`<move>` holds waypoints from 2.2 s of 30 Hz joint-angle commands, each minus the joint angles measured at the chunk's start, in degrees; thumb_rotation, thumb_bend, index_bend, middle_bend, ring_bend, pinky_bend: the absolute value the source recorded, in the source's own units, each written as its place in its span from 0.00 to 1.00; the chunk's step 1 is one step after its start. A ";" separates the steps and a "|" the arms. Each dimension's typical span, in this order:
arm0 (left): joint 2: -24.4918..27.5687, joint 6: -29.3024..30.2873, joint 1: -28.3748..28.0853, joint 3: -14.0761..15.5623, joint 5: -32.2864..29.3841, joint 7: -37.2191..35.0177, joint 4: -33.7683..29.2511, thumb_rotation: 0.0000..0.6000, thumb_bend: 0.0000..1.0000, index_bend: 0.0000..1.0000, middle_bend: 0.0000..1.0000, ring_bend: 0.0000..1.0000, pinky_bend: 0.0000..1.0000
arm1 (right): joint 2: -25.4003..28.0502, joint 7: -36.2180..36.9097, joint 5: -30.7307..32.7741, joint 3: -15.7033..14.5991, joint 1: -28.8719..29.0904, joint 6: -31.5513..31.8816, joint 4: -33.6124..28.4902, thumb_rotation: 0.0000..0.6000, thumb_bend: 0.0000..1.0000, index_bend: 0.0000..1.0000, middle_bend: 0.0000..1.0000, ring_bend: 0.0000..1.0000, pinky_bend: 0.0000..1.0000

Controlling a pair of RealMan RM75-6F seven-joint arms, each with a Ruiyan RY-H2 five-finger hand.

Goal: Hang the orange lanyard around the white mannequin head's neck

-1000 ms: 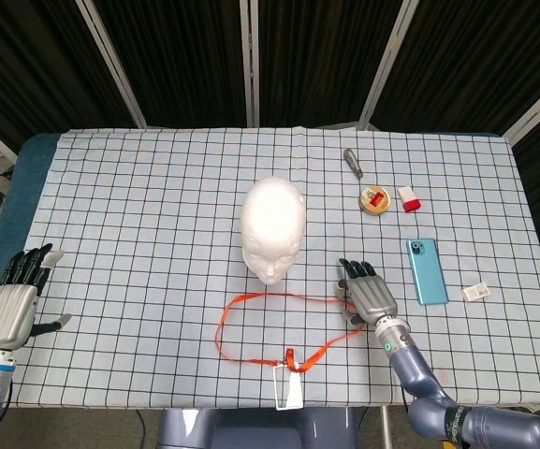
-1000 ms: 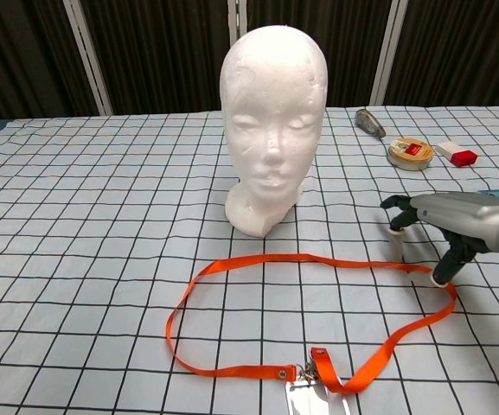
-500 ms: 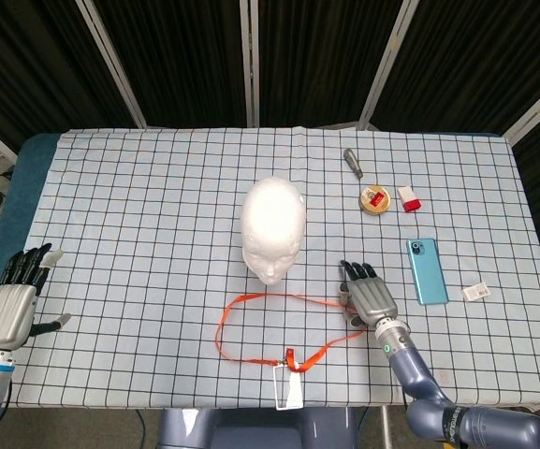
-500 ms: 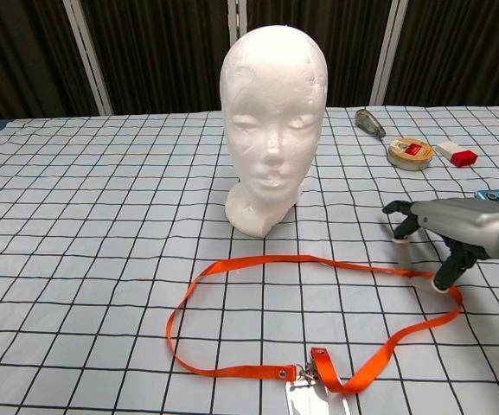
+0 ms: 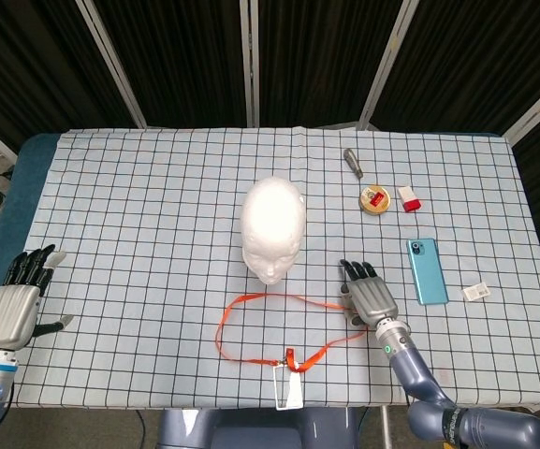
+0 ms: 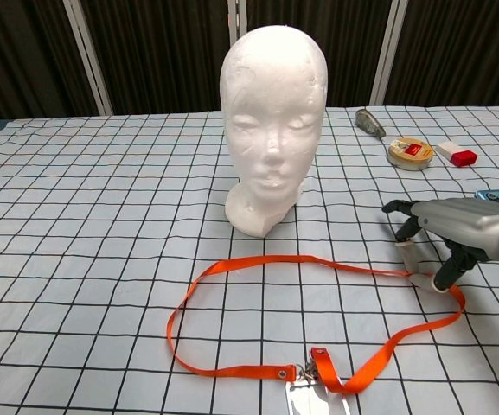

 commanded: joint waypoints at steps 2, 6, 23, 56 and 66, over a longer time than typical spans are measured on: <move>-0.96 -2.39 -1.64 -0.55 -0.39 -0.58 -0.14 1.00 0.01 0.00 0.00 0.00 0.00 | 1.47 1.33 -1.73 -0.18 -0.47 0.53 -1.81 1.00 0.44 0.71 0.01 0.00 0.00; -2.11 -8.33 -5.38 -1.40 -1.01 -2.01 -1.38 1.00 0.15 0.00 0.00 0.00 0.00 | 3.02 2.19 -2.84 -0.19 -0.67 0.69 -4.01 1.00 0.45 0.71 0.02 0.00 0.00; -18.43 -31.64 -24.88 -8.50 -20.84 7.64 0.53 1.00 0.23 0.30 0.00 0.00 0.00 | 5.81 3.71 -3.14 0.79 -0.37 0.92 -8.34 1.00 0.45 0.72 0.02 0.00 0.00; -33.11 -29.77 -31.12 -7.16 -26.75 10.32 11.87 1.00 0.36 0.42 0.00 0.00 0.00 | 7.25 5.76 -3.28 0.72 -0.33 0.83 -7.71 1.00 0.45 0.74 0.03 0.00 0.00; -33.58 -29.28 -31.17 -6.67 -26.62 10.16 12.84 1.00 0.37 0.43 0.00 0.00 0.00 | 7.44 6.40 -3.57 0.62 -0.48 0.83 -7.50 1.00 0.45 0.74 0.03 0.00 0.00</move>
